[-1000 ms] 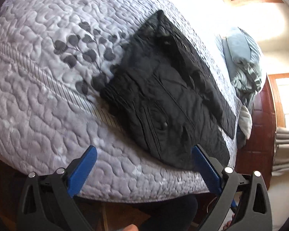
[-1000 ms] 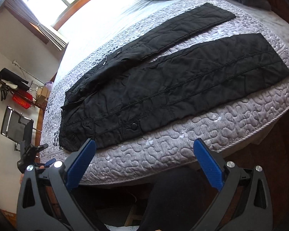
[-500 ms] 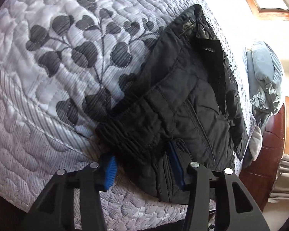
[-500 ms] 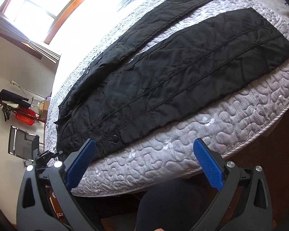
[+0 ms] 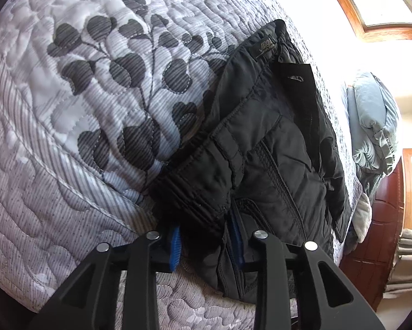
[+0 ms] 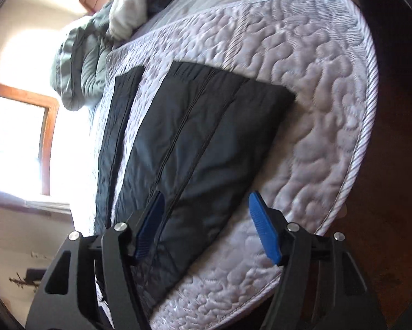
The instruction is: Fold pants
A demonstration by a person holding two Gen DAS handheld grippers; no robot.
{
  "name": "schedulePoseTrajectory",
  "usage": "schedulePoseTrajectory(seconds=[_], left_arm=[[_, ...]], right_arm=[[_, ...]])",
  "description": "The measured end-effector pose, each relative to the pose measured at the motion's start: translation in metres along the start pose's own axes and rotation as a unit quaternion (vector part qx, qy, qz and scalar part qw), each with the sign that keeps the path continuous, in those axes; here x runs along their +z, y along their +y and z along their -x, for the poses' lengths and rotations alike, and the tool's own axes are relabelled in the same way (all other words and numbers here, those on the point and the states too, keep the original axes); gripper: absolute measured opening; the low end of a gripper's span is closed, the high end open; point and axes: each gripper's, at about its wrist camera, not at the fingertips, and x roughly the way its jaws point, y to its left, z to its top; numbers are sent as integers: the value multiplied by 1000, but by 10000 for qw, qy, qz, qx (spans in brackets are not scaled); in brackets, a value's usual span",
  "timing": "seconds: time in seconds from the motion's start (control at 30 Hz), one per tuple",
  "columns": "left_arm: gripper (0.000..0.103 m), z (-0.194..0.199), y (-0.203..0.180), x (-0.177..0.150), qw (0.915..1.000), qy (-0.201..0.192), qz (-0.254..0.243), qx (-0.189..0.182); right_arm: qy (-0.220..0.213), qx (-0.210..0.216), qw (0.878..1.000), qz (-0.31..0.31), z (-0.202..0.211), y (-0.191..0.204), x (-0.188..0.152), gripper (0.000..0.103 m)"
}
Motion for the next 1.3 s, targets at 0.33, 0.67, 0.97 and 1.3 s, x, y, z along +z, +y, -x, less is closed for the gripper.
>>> schedulePoseTrajectory(seconds=[0.33,0.67,0.97,1.3], left_arm=[[23,7,-2,-6,9989,-375,261,127],[20,84,72,32,9837,-1475,968,338],[20,113,123,47,9684,-1921,1521,476],[88,189,84,73,9655,-2288,211,1228]], right_arm=[[1,309,9985,-462,-31,-28,42,35],[700,455,9964,175,-42,21,-50,15],[1085,-71,9930,463,-58,44,-120,12],[1021,-721,9799,1553,-18,84,-101,57]])
